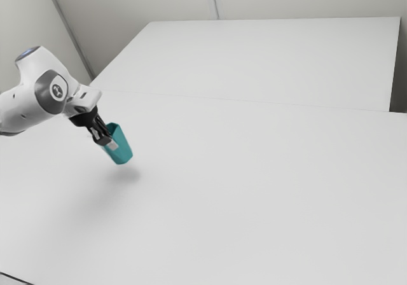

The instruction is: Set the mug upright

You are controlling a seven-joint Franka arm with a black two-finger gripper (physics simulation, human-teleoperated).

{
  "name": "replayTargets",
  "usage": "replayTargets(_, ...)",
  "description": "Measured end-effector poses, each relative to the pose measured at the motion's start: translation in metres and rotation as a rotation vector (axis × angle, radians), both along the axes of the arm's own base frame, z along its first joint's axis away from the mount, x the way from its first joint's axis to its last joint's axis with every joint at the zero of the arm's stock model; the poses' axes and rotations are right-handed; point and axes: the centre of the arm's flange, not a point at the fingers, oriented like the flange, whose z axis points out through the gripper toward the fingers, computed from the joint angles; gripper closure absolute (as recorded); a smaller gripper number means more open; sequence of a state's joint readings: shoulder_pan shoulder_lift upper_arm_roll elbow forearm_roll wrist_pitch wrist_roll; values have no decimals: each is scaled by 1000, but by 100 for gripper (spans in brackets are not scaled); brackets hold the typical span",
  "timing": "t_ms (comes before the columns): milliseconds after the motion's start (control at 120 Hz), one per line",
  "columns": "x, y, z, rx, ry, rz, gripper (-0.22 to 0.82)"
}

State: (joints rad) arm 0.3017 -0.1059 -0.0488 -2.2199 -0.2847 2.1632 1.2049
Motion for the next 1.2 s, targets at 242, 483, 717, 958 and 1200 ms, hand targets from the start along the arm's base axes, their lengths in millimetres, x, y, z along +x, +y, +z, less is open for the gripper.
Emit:
replayTargets(242,10,-40,-16,-15,77,89,79)
replayTargets(483,14,-52,-39,-19,159,193,79)
replayTargets(717,20,-66,-50,85,193,208,79)
replayTargets(958,29,-83,-62,132,218,241,79)
replayTargets(1200,31,-85,-61,138,226,306,76)
